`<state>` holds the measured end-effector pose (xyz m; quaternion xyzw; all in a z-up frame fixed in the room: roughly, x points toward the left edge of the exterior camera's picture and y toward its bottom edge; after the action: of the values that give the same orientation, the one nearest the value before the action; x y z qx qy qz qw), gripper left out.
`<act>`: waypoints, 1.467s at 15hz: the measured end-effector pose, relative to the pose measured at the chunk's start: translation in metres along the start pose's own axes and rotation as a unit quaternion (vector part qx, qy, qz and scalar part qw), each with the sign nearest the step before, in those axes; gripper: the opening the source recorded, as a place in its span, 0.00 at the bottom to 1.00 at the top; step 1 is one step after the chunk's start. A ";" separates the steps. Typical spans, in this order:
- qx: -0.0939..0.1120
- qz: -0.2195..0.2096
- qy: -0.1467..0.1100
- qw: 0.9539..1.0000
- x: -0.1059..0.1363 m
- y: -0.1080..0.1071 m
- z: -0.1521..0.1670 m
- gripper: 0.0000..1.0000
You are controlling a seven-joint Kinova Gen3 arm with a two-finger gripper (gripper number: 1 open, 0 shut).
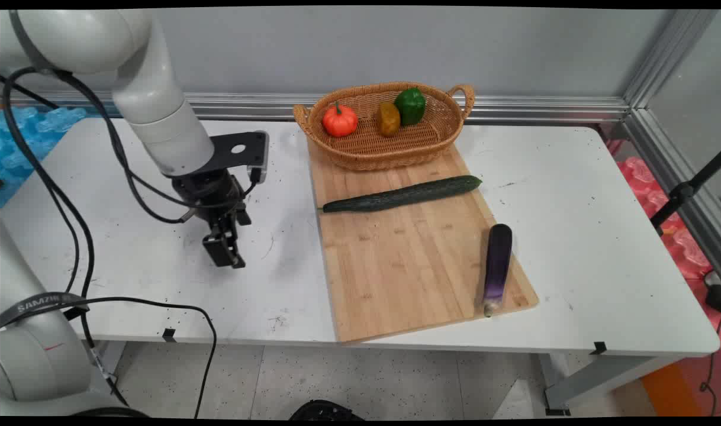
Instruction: Pick up the cucumber from the cutting board
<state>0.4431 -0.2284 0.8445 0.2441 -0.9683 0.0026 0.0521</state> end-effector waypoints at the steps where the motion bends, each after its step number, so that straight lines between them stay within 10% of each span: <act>1: 0.002 0.001 0.004 1.000 0.005 -0.003 0.000 1.00; 12: 0.044 0.003 0.115 0.992 0.114 -0.053 -0.002 1.00; 22: 0.051 -0.004 0.154 0.987 0.146 -0.074 0.043 1.00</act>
<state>0.3464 -0.3637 0.8150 0.2469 -0.9464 0.0897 0.1881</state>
